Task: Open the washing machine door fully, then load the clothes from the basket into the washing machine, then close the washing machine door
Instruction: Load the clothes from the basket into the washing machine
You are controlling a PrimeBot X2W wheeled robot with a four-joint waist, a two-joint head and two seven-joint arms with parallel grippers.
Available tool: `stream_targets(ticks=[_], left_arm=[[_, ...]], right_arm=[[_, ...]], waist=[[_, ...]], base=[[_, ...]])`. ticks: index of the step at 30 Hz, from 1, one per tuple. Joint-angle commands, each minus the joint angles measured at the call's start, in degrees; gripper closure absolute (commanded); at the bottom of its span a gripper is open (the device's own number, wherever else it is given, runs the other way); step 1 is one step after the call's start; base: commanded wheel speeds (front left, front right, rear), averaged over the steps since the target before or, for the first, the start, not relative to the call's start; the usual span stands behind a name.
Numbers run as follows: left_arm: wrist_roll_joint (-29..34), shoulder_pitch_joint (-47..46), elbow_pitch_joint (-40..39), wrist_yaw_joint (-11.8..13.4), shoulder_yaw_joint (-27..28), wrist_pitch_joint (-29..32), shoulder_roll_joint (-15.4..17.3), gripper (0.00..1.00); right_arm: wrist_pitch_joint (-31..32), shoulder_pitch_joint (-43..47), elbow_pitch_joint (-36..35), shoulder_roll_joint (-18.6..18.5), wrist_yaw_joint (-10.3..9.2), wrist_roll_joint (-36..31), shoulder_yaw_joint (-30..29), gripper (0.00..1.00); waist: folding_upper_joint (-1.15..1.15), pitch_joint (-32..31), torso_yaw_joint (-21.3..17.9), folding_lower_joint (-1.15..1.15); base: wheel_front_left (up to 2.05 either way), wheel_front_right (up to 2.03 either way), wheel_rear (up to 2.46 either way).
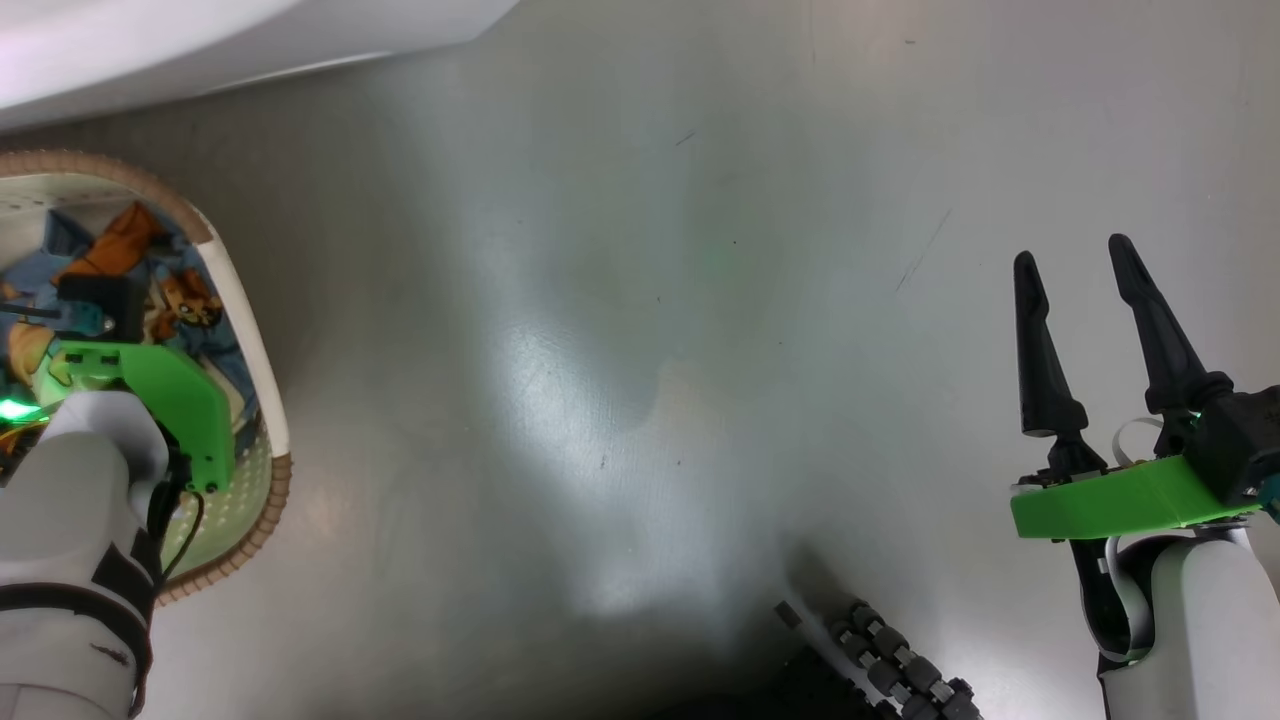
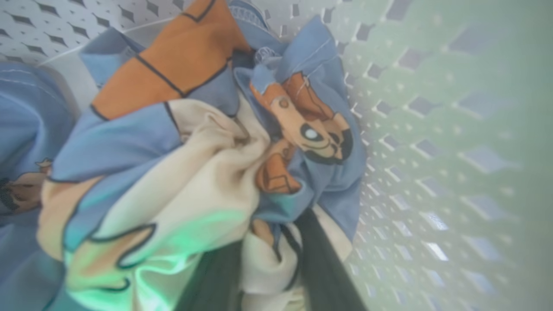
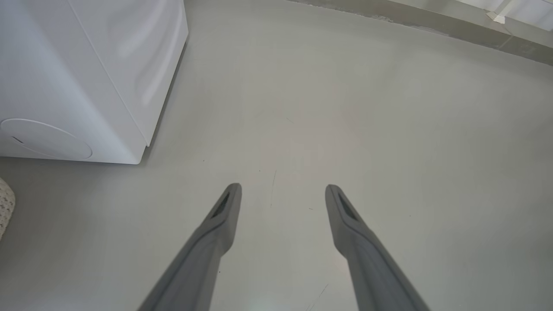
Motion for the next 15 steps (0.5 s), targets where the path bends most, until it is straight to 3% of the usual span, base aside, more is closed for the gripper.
stream_targets(ticks=[1,5,15], left_arm=[[-0.32,1.13,-0.02,-0.07,0.77,-0.43,1.69,1.00],[-0.85,1.78,0.08,-0.07,0.72,-1.47,1.48,1.00],[-2.92,7.97,0.24,-0.91,0.25,-7.82,-2.77,1.00]], right_arm=[[-0.20,1.72,-1.23,-0.36,0.09,0.30,0.89,0.00],[-0.30,0.76,-0.66,-0.36,0.09,0.24,1.58,0.00],[0.04,0.13,1.35,-0.36,0.09,-2.20,1.73,0.00]], waist=[[0.00,-0.11,0.15,0.00],[0.00,-0.88,0.40,0.00],[0.00,-11.69,5.32,0.00]], base=[[0.00,0.00,0.00],[0.00,0.00,0.00],[0.00,0.00,0.00]])
